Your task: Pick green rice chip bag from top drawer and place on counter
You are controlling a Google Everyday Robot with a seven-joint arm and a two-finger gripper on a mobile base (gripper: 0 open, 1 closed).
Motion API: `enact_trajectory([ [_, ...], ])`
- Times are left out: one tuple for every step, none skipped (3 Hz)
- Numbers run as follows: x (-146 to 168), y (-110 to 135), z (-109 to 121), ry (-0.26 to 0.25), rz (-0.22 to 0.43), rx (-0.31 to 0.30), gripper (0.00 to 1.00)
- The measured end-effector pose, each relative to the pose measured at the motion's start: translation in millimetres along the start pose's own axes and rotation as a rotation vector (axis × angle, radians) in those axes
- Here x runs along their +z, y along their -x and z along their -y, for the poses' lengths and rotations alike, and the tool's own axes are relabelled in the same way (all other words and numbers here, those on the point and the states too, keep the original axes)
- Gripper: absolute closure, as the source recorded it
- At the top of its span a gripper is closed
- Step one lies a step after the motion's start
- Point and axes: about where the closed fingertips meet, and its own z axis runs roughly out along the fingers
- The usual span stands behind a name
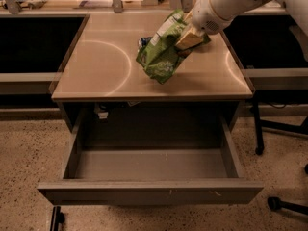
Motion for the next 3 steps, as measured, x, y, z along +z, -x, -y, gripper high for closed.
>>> enact_trajectory([
  [0.0,0.0,0.0,0.000,0.000,0.000,0.59],
  [0.1,0.0,0.0,0.000,0.000,0.000,0.35],
  [0.1,0.0,0.0,0.000,0.000,0.000,0.12],
])
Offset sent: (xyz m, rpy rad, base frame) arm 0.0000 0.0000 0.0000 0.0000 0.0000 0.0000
